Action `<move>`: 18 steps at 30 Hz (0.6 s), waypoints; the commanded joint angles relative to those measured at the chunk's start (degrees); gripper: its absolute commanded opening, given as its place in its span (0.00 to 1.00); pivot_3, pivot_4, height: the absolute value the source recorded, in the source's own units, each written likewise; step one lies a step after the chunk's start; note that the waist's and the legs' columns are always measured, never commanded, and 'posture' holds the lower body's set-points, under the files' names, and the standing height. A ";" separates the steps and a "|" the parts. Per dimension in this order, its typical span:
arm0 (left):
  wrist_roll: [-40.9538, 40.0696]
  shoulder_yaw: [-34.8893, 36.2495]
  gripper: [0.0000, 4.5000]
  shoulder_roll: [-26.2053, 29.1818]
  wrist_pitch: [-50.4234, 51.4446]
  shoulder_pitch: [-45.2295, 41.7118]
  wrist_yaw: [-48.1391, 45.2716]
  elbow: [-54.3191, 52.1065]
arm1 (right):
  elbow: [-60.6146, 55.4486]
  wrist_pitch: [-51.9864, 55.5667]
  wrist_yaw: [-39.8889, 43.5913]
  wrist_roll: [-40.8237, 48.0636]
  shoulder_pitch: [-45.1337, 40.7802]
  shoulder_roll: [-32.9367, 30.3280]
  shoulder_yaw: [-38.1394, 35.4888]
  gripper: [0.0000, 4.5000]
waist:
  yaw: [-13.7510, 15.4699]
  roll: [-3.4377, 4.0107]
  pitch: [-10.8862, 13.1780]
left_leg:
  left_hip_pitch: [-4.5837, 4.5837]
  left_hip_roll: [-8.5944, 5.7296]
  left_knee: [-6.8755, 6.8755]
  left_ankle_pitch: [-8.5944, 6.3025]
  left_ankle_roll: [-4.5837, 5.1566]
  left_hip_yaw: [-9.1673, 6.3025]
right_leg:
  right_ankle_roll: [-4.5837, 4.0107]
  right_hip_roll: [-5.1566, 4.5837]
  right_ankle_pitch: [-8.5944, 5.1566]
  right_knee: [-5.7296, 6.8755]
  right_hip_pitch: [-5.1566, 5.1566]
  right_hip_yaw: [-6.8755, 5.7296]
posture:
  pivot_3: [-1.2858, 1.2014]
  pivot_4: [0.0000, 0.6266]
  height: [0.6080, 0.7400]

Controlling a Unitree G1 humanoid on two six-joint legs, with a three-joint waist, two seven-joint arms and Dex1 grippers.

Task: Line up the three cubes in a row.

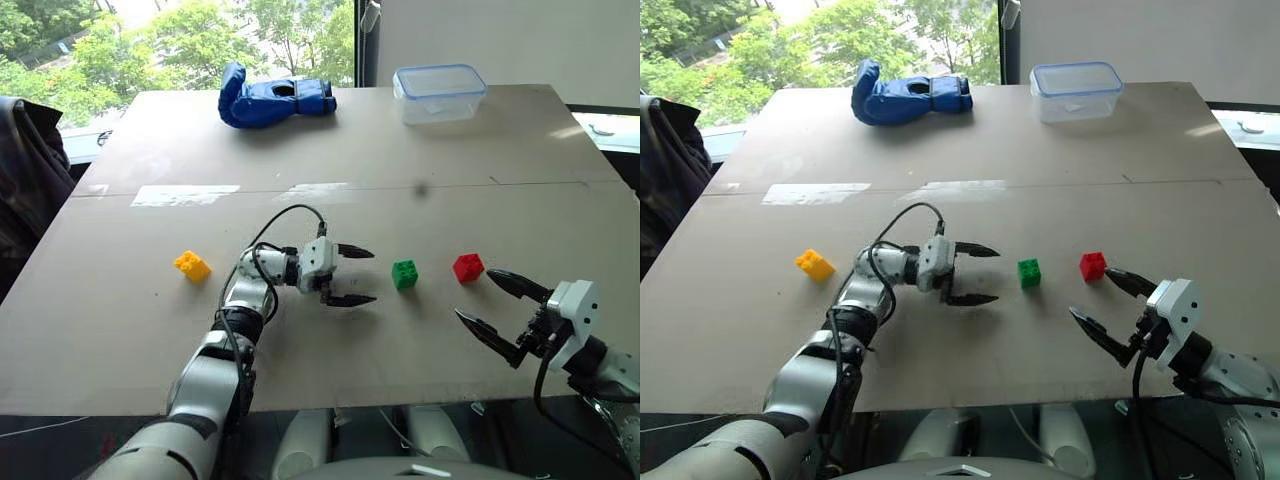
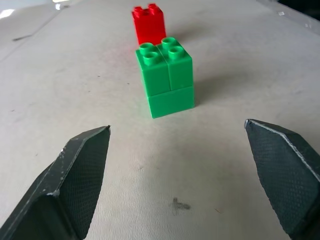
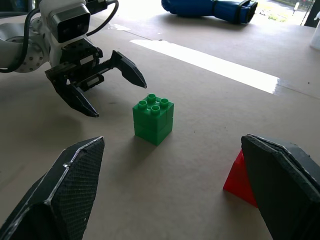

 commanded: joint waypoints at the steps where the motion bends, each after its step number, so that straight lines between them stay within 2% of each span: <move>1: -6.87 3.58 0.98 2.17 14.73 10.75 10.01 -26.60 | -1.62 1.11 0.91 2.35 -3.32 -1.57 0.00 1.00 | 0.23 0.02 0.00 | -0.02 -0.01 0.00 0.00 0.00 -0.02 | 0.00 -0.01 0.00 -0.02 0.00 -0.03 | 0.52 0.24 1.00; 4: -10.60 6.62 0.98 2.89 25.40 20.10 20.01 -44.68 | -0.59 1.58 1.52 3.00 -5.75 -2.24 0.47 1.00 | -0.01 0.05 0.01 | 0.01 0.11 -0.07 -0.01 -0.01 0.04 | -0.01 -0.07 -0.01 -0.05 -0.04 0.10 | 0.52 0.24 1.00; 9: -6.83 12.80 0.98 -2.80 38.80 32.53 46.00 -66.60 | 1.48 2.92 3.07 3.91 -10.82 -2.04 3.72 1.00 | 1.14 0.03 0.01 | 0.02 0.11 -0.08 -0.01 -0.02 0.01 | -0.01 -0.20 0.00 -0.06 -0.02 0.07 | 0.52 0.24 1.00; 13: -4.15 15.71 0.98 -7.28 44.25 37.32 59.74 -75.51 | 3.36 3.31 4.53 4.64 -14.67 -1.87 5.66 1.00 | 1.80 0.01 0.02 | 0.01 0.04 -0.07 -0.01 -0.02 -0.03 | -0.01 -0.10 0.00 -0.07 0.01 -0.03 | 0.52 0.24 1.00; 16: 0.35 20.01 0.98 -11.19 47.22 39.89 71.31 -78.47 | 5.24 3.24 6.04 4.63 -17.23 -1.94 6.93 1.00 | 1.83 -0.02 0.01 | 0.01 0.00 -0.07 -0.01 -0.02 -0.03 | -0.01 -0.09 0.00 -0.08 0.02 -0.06 | 0.52 0.24 1.00; 18: 6.05 21.15 0.98 -12.70 49.14 41.62 78.16 -79.24 | 6.82 3.09 6.76 4.31 -19.18 -1.51 8.04 1.00 | 1.64 -0.03 0.01 | 0.03 0.00 -0.07 -0.01 -0.02 0.00 | -0.01 -0.08 0.00 -0.09 0.02 -0.02 | 0.52 0.24 1.00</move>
